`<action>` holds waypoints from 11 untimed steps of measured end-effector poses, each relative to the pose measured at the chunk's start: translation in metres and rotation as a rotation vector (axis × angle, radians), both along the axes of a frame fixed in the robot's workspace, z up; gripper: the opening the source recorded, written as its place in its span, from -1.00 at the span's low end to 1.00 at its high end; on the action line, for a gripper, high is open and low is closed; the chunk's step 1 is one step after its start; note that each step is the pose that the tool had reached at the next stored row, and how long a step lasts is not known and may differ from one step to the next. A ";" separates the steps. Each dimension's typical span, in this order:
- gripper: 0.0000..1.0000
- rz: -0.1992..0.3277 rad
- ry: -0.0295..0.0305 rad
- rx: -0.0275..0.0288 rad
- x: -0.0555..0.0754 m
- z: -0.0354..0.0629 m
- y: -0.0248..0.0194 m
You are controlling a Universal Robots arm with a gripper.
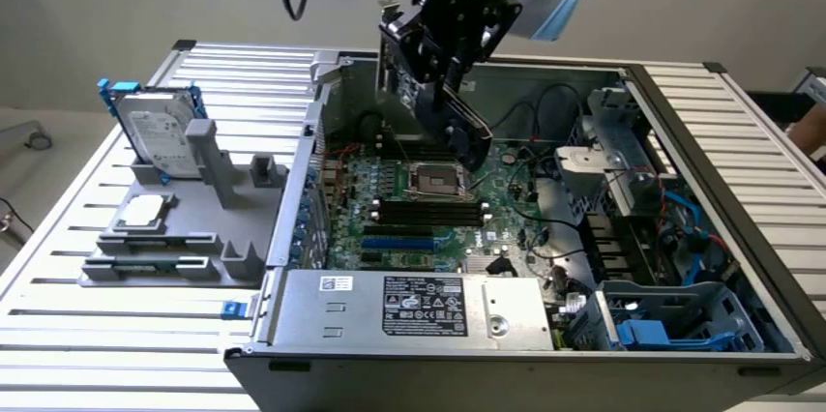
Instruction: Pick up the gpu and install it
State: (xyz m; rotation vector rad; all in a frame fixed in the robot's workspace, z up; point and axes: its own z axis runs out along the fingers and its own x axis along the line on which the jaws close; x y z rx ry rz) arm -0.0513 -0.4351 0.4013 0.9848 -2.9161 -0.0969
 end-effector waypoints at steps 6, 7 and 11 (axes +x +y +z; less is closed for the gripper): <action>-0.47 0.110 0.0000 0.0001 0.000 -0.0070 0.0000; -0.47 0.128 -0.0001 0.0002 0.000 -0.0082 0.0000; -0.47 0.200 0.0000 0.0001 0.000 -0.0119 0.0000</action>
